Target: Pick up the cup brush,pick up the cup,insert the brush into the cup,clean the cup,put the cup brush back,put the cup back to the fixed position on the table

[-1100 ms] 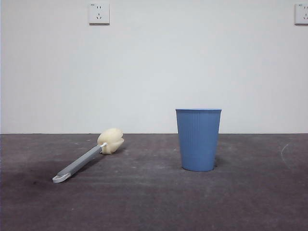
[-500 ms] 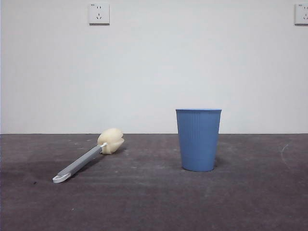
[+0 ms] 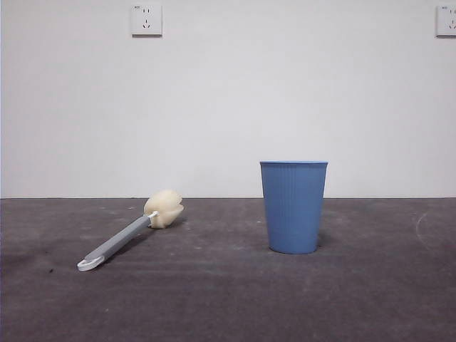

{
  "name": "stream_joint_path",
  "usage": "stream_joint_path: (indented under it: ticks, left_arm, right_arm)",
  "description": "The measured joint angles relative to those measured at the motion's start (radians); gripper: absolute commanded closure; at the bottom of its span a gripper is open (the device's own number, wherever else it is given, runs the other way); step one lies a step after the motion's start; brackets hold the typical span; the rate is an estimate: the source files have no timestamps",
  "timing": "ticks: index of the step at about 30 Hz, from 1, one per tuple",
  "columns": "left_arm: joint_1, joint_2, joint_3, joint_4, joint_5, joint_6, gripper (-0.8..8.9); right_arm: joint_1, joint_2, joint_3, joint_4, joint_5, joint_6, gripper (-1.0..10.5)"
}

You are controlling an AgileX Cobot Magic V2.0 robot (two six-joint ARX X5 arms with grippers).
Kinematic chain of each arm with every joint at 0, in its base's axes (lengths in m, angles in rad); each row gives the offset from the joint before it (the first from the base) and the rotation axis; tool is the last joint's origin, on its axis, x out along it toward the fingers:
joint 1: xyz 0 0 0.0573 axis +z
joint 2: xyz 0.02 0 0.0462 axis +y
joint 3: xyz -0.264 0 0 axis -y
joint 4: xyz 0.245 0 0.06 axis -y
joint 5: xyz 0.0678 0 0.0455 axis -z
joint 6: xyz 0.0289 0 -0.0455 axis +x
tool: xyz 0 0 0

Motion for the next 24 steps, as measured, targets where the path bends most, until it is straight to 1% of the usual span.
stream_joint_path:
  ticks: [3,7,11,13,16,21,24]
  left_arm:
    - [0.006,-0.036,-0.06,-0.001,-0.019,-0.037,8.17]
    - [0.008,-0.085,-0.127,-0.049,-0.062,-0.087,8.17]
    - [0.009,-0.14,-0.128,-0.185,-0.093,-0.117,8.17]
    - [0.009,-0.149,-0.128,-0.23,-0.095,-0.126,8.17]
    - [0.009,-0.149,-0.128,-0.338,-0.097,-0.155,8.17]
    - [0.009,-0.149,-0.127,-0.337,-0.097,-0.212,8.17]
    - [0.009,-0.149,-0.127,-0.337,-0.1,-0.23,8.17]
  right_arm:
    - [0.0,0.0,0.0,0.0,0.0,0.0,9.5]
    - [0.0,0.0,0.0,0.0,0.0,0.0,9.5]
    - [0.0,0.0,0.0,0.0,0.0,0.0,9.5]
    - [0.0,0.0,0.0,0.0,0.0,0.0,9.5]
    - [0.0,0.0,0.0,0.0,0.0,0.0,9.5]
    - [0.0,0.0,0.0,-0.001,0.0,0.0,9.5]
    - [0.0,0.0,0.0,-0.001,0.0,0.0,9.5]
